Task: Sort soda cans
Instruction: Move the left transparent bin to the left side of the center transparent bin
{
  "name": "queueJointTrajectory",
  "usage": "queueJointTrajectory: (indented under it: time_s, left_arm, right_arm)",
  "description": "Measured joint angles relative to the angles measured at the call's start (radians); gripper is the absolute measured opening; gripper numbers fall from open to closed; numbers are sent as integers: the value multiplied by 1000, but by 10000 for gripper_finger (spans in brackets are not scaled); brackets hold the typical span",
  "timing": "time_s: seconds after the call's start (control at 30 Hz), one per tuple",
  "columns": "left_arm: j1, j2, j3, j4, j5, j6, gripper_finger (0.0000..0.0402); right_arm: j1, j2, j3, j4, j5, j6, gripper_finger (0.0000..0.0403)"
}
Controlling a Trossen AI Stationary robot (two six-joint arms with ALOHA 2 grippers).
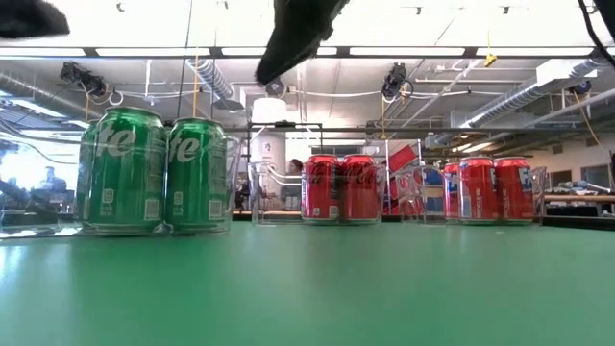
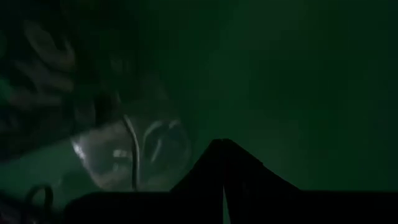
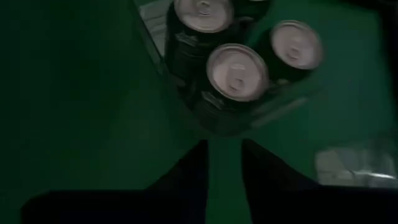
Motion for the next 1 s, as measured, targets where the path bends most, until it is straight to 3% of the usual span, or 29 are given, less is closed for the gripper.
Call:
queueJointTrajectory:
  time_s: [0.17,0.3,0.57,0.8,0.93,1.0]
  left_arm:
    - [0,0,-121,18,42,-35,0]
    - [0,0,-186,-15,35,-100,0]
    - [23,0,-263,-212,-81,-291,0]
    - [65,0,-312,-166,-124,-288,0]
    - [58,-3,-250,-149,-140,-261,0]
    - [50,-3,-215,-60,-157,-184,0]
  right_arm:
    - [-1,-62,-16,-25,5,-7,8]
    - [-9,-78,-59,-43,5,34,10]
    - [-15,-76,-160,13,8,77,2]
    - [-10,-75,-252,80,8,129,0]
    - [12,-78,-298,79,30,151,0]
    - [25,-88,-316,73,53,159,0]
